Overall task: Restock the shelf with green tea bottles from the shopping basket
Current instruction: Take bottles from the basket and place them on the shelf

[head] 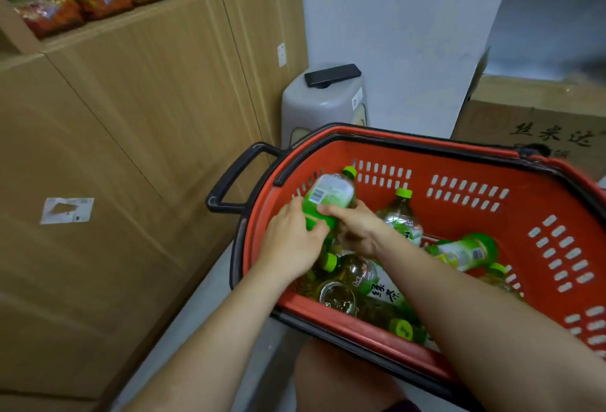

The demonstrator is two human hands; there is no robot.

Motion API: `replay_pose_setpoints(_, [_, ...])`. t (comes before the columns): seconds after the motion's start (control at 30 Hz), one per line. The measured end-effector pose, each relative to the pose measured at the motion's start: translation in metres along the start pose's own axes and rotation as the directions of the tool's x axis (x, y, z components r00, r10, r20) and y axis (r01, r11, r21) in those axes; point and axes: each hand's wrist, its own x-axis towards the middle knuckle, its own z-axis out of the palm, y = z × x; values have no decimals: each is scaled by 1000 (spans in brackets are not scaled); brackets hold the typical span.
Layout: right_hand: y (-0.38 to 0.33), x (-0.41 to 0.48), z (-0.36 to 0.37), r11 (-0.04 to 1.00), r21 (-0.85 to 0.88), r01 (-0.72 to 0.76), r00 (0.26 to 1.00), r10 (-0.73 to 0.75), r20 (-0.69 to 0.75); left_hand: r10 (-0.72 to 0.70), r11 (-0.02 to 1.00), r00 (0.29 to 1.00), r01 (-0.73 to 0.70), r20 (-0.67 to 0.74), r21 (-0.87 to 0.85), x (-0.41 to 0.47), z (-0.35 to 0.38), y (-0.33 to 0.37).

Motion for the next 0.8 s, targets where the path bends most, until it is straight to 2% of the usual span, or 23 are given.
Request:
replay_pose_setpoints(0.1, [-19, -23, -17, 994, 50, 102, 974, -109, 200, -126, 946, 987, 149, 97, -288, 14, -2, 1])
replay_pose_setpoints(0.17, [-31, -41, -32, 981, 82, 176, 912, -194, 362, -118, 823, 976, 200, 183, -532, 18, -4, 7])
replay_pose_setpoints(0.23, [-40, -55, -43, 966, 70, 249, 835, -251, 489, -63, 733, 983, 164, 173, -661, 20, -5, 13])
replay_pose_setpoints(0.27, [-43, -60, -46, 961, 51, 273, 803, -257, 538, -39, 719, 989, 126, 141, -684, 20, -3, 16])
replay_pose_setpoints(0.3, [-45, -63, -50, 960, 37, 279, 785, -250, 566, -25, 712, 995, 84, 95, -697, 19, 0, 18])
replay_pose_setpoints(0.37, [-49, -67, -58, 959, -28, 284, 803, -221, 554, -19, 728, 999, -7, -30, -685, 14, 4, 17])
replay_pose_setpoints(0.43, [-48, -67, -67, 915, -236, 328, 854, -179, 489, -5, 796, 984, -105, -180, -596, 7, 6, 14])
replay_pose_setpoints(0.5, [-34, -58, -69, 730, -586, 352, 913, -130, 387, 4, 839, 960, -155, -279, -522, 0, 4, 8])
replay_pose_setpoints(0.57, [-8, -41, -57, 495, -801, 339, 939, -129, 318, -6, 870, 942, -161, -337, -466, -8, -2, 2])
replay_pose_setpoints(0.7, [39, -9, -27, 286, -910, 299, 943, 55, 327, -29, 917, 900, -149, -436, -370, -19, -22, -10])
replay_pose_setpoints(0.73, [45, -5, -26, 255, -923, 287, 947, 70, 313, -34, 914, 895, -153, -445, -376, -22, -25, -12])
replay_pose_setpoints(0.8, [47, -5, -28, 263, -922, 283, 954, 22, 299, -38, 903, 881, -171, -471, -394, -30, -30, -14])
